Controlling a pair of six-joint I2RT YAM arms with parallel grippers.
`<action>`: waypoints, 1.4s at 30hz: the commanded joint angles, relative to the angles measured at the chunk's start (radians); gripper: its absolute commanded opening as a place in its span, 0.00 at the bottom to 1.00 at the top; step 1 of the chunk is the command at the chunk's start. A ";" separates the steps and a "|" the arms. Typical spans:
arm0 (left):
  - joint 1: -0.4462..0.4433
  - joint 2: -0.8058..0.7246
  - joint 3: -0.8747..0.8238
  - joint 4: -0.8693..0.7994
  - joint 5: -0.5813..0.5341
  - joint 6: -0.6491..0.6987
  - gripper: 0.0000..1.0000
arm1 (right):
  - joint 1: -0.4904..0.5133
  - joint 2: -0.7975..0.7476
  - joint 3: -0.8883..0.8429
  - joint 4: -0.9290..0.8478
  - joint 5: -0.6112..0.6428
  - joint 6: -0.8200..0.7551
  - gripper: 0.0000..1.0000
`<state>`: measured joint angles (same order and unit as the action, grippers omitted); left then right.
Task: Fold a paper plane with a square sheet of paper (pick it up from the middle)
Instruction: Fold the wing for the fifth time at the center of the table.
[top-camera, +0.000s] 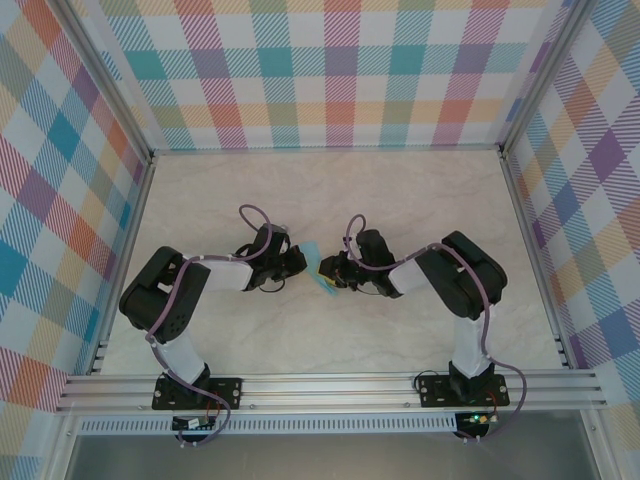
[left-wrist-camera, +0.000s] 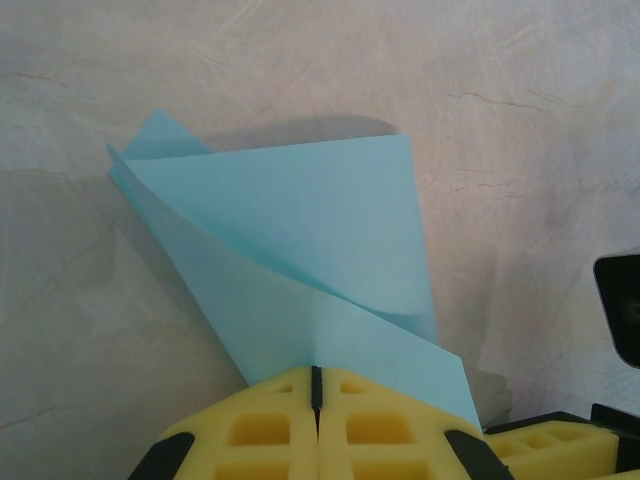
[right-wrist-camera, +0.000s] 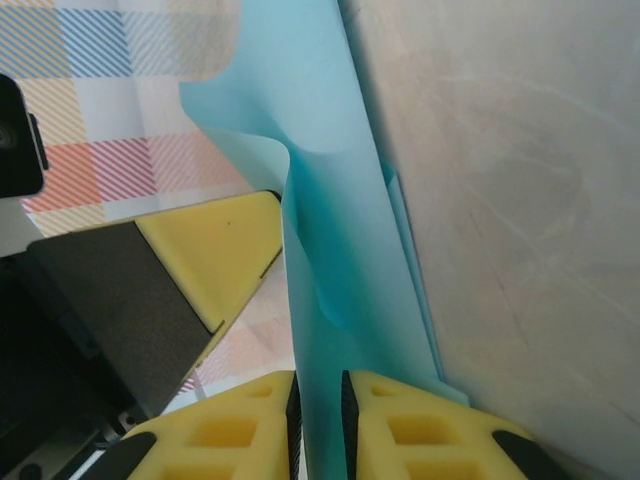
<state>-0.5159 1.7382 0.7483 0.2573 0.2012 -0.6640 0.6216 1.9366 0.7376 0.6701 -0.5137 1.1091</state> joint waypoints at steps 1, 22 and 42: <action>-0.006 0.010 0.021 -0.038 -0.004 0.018 0.06 | -0.005 -0.037 0.022 -0.160 -0.021 -0.094 0.22; -0.016 0.004 0.040 -0.041 0.014 0.014 0.06 | 0.030 -0.158 0.207 -0.673 0.192 -0.458 0.34; -0.027 0.001 0.052 -0.052 0.005 0.007 0.06 | 0.188 -0.124 0.339 -0.867 0.472 -0.529 0.37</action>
<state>-0.5339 1.7393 0.7708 0.2344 0.2012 -0.6609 0.7975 1.7985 1.0489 -0.1581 -0.0910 0.6083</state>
